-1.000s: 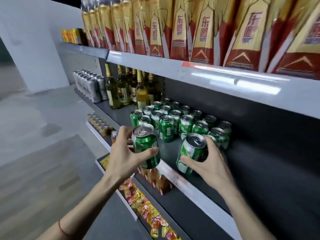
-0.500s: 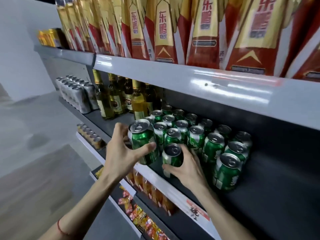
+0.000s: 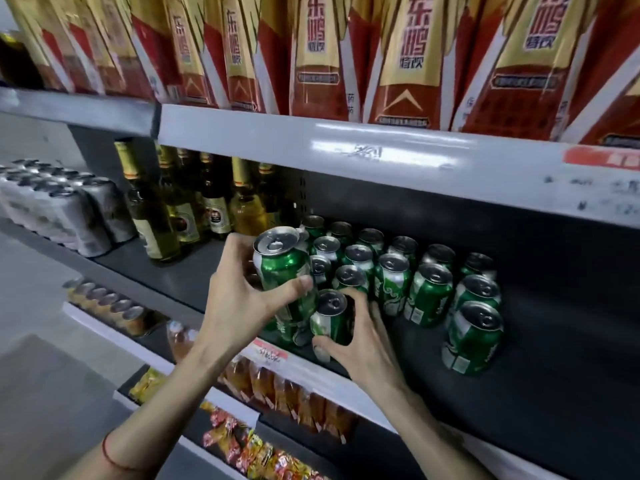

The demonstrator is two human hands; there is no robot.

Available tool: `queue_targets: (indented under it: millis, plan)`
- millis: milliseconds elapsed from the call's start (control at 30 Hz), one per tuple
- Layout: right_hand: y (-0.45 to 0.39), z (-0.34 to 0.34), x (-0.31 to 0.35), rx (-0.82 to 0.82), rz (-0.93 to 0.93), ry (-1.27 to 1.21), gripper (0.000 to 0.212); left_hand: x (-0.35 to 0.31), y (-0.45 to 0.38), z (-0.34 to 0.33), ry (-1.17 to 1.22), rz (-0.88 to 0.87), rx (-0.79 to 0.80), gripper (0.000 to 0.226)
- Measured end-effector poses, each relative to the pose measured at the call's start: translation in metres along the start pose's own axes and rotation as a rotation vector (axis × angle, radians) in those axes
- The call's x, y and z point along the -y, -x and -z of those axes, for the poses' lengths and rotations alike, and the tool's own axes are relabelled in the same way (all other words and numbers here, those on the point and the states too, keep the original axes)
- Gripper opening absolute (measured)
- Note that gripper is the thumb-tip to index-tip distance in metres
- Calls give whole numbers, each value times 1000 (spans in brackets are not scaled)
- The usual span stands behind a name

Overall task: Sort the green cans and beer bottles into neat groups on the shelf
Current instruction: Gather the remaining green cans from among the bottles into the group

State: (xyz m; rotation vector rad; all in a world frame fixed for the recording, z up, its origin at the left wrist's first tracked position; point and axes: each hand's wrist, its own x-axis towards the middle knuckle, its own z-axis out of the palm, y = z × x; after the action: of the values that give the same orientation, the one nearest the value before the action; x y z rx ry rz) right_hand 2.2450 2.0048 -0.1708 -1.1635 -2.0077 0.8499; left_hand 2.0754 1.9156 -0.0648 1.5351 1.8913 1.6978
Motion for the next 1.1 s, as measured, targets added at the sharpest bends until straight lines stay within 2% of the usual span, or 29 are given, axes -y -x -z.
queue_targets:
  millis: [267,533,667,867,967,1100]
  plan:
    - [10,20,16,44,-67,51,98,2,-5,-7,92,-4,140,66]
    - [38,90,52,7,96,126,103,-22,-6,-43,163,-11,321,67]
    - [41,105,55,-100,106,116,92,-36,0,-70,232,-13,423,67]
    - [43,108,31,-241,1,92,75,-40,3,-92,189,-42,585,69]
    - [38,95,11,-247,-78,116,63,-41,-6,-88,252,7,545,63]
    - [26,70,-14,-207,-178,189,59,-41,-21,-71,274,35,454,47]
